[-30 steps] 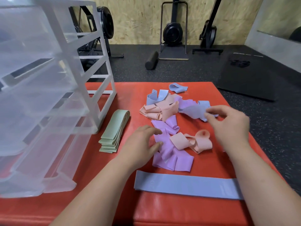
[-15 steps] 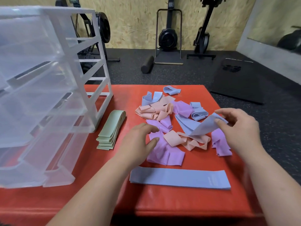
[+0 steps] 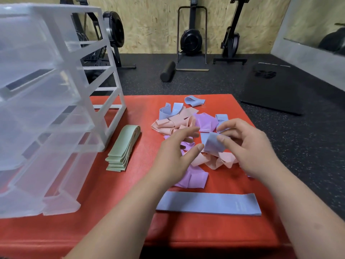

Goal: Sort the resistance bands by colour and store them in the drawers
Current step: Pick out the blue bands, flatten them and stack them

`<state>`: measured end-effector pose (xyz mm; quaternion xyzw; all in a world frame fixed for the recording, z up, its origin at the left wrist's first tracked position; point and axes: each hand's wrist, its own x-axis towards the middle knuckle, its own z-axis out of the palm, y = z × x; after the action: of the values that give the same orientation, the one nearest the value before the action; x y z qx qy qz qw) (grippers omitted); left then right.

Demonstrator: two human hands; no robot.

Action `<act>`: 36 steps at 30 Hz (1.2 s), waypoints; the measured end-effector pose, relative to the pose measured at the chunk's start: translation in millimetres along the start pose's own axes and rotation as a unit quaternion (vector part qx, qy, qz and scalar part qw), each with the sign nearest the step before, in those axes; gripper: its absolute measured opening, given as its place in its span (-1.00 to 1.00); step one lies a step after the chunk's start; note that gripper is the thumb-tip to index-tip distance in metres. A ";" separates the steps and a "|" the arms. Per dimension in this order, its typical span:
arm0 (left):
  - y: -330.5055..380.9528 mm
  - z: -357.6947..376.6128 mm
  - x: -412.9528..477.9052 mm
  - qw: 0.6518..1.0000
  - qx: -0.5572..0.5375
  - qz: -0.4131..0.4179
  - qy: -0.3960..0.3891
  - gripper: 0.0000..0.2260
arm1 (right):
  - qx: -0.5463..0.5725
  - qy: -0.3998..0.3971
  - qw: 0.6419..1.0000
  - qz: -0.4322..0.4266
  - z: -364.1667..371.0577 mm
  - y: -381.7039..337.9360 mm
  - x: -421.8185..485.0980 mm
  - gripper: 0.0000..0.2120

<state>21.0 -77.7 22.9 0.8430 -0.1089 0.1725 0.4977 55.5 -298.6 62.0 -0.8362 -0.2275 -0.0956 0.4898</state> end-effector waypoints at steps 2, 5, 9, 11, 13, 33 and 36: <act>2.5 0.9 2.7 1.000 -0.024 -0.009 -0.007 -0.71 | -0.006 -0.035 0.999 -0.011 6.9 0.8 0.8 -0.81; -1.0 0.5 4.1 0.999 -0.047 -0.022 -0.012 -0.88 | 0.011 -0.071 0.997 0.000 16.1 9.5 2.0 -0.76; -5.6 -1.6 5.0 0.993 -0.099 -0.064 0.018 -0.95 | 0.065 -0.092 0.992 0.051 30.5 23.2 -2.1 -0.73; -8.8 -4.6 4.7 0.990 -0.118 -0.078 0.017 -0.97 | 0.082 -0.076 0.992 0.052 36.5 29.3 -1.8 -0.85; -9.4 -8.9 3.6 0.988 -0.126 -0.085 0.002 -0.93 | 0.082 -0.065 0.993 0.045 39.9 32.0 0.5 -0.94; -32.3 -53.9 -2.5 0.958 -0.131 -0.137 0.214 -0.93 | -0.189 -0.050 0.979 0.054 -11.9 46.5 0.1 -0.81; -38.2 -63.2 -7.7 0.958 -0.130 -0.153 0.207 -0.93 | -0.201 -0.040 0.976 0.072 -23.0 48.7 -3.4 -0.81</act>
<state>16.0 -3.8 17.4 0.7233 0.1051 0.2491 0.6354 77.1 -339.7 34.4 -0.9350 -0.1625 -0.0701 0.3074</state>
